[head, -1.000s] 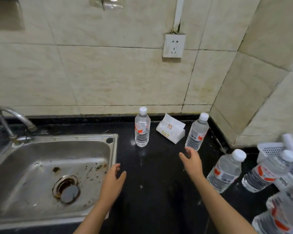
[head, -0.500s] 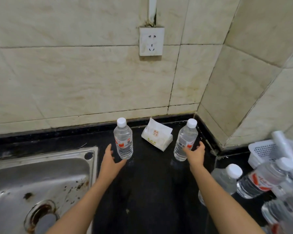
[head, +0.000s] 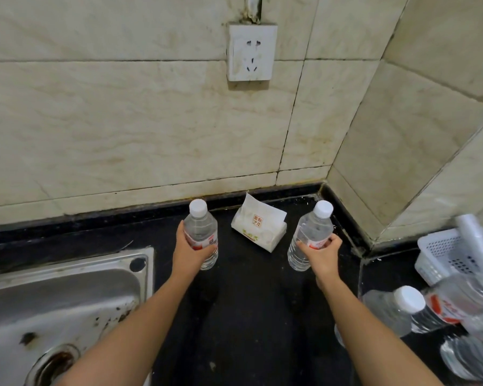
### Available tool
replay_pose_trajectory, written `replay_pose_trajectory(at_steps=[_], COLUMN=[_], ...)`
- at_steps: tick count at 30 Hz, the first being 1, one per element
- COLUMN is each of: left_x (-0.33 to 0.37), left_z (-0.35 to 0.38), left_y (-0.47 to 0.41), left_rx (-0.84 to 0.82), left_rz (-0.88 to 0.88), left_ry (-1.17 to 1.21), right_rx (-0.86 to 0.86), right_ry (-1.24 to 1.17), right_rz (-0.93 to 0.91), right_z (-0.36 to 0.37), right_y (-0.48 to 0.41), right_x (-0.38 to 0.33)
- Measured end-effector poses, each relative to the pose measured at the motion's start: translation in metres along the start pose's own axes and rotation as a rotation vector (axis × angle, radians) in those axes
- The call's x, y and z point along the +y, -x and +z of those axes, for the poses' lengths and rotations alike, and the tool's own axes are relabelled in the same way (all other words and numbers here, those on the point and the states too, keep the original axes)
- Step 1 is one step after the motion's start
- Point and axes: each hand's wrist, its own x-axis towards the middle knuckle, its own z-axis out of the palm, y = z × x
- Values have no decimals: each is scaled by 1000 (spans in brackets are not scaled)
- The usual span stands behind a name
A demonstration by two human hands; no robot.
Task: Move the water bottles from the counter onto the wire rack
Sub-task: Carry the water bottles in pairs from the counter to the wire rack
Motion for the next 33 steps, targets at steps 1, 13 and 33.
replay_pose_trajectory(at_steps=[1,13,33], left_x=[-1,-14,-53], left_z=[1,-1,-14], left_y=[0,22,120], left_rx=[8,-28,-172], left_rz=[-2,-17,79], left_ry=[-1,-99,-209], right_rx=[-1,-15,54], right_ry=[22,149,67], right_rz=[0,-46,-44], right_z=[1,14,-12], right_y=[0,35,207], right_x=[1,19,76])
